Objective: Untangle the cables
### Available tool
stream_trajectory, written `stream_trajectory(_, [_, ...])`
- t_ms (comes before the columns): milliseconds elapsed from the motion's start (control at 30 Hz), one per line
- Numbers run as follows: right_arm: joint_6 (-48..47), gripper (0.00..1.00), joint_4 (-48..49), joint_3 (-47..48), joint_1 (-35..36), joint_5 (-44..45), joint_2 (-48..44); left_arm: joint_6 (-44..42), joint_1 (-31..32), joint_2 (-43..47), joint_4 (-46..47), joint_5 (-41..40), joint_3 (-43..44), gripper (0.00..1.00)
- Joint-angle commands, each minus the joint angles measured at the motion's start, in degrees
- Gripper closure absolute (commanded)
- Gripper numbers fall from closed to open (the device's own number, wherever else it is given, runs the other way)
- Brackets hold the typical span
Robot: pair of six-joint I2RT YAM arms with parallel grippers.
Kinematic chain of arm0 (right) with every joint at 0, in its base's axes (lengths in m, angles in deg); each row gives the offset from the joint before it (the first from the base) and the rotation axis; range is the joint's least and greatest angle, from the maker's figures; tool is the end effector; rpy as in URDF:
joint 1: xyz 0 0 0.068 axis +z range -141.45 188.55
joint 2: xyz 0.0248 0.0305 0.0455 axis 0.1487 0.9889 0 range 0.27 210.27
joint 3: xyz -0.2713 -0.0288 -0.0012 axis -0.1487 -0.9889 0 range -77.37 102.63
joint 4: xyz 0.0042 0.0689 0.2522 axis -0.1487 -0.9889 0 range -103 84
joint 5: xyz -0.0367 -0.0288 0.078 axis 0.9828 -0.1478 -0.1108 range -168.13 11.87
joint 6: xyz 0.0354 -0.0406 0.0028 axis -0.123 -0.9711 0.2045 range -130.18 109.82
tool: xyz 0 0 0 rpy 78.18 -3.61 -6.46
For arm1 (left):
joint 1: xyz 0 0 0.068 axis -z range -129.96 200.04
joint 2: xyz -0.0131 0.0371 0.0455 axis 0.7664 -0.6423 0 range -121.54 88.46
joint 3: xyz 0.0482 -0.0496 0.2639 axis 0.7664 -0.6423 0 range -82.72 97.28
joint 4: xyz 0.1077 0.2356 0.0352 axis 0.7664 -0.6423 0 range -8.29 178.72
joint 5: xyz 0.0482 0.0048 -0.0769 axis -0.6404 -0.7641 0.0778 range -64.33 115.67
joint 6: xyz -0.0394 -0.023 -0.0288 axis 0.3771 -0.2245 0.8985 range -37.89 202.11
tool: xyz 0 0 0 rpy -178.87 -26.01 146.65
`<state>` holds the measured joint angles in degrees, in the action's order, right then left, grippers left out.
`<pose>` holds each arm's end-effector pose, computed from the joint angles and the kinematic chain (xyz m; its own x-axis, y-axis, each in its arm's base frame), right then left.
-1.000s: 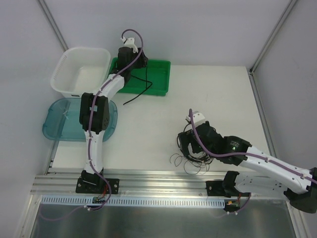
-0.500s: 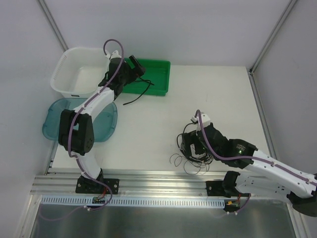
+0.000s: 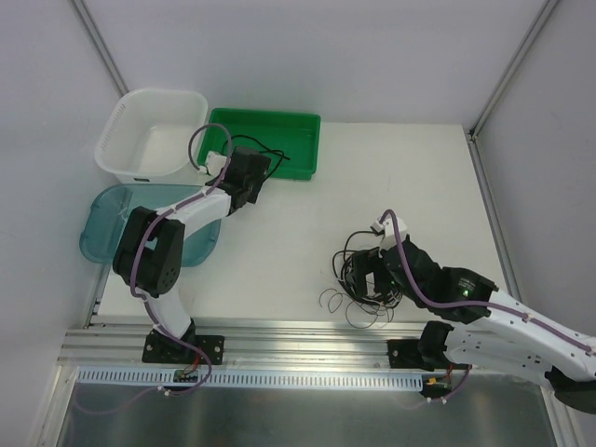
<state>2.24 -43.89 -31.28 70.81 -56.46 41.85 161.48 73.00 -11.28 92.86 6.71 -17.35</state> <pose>0.0823 0.1279 0.3088 -0.3963 -0.3238 -0.8592 -0.6080 0.7937 -0.0187 0.3671 -0.1430 0.2307 -0.1941 -0.9273 -0.3201 -0.4354 0.3739 -0.8190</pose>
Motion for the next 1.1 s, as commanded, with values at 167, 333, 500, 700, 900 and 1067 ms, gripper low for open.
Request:
stream_trajectory(167, [-1.17,0.03,-1.93,-0.3,-0.12,1.71,-1.07,13.25,1.21,-4.32,1.48,-9.77,-1.28,0.19])
stream_trajectory(333, [-1.88,0.03,-2.1,-0.47,-0.21,1.8,-0.54,14.58,1.38,-7.03,1.57,-11.1,-1.21,0.28])
stream_trajectory(500, [-1.97,0.03,-1.93,-0.47,-0.12,1.62,0.34,14.23,1.38,-9.5,1.57,-11.36,0.55,0.38])
stream_trajectory(700, [-2.14,0.03,-1.84,-0.47,-0.21,1.8,0.6,13.97,1.3,-11.96,1.57,-11.54,1.96,0.53])
stream_trajectory(900, [-1.7,0.03,-2.1,-0.65,-0.21,1.79,0.34,12.91,1.38,-11.97,1.57,-12.33,2.58,0.72])
stream_trajectory(1067, [-1.7,0.03,-2.19,-0.73,-0.12,1.71,0.08,10.98,1.3,-12.05,1.57,-12.15,3.37,1.0])
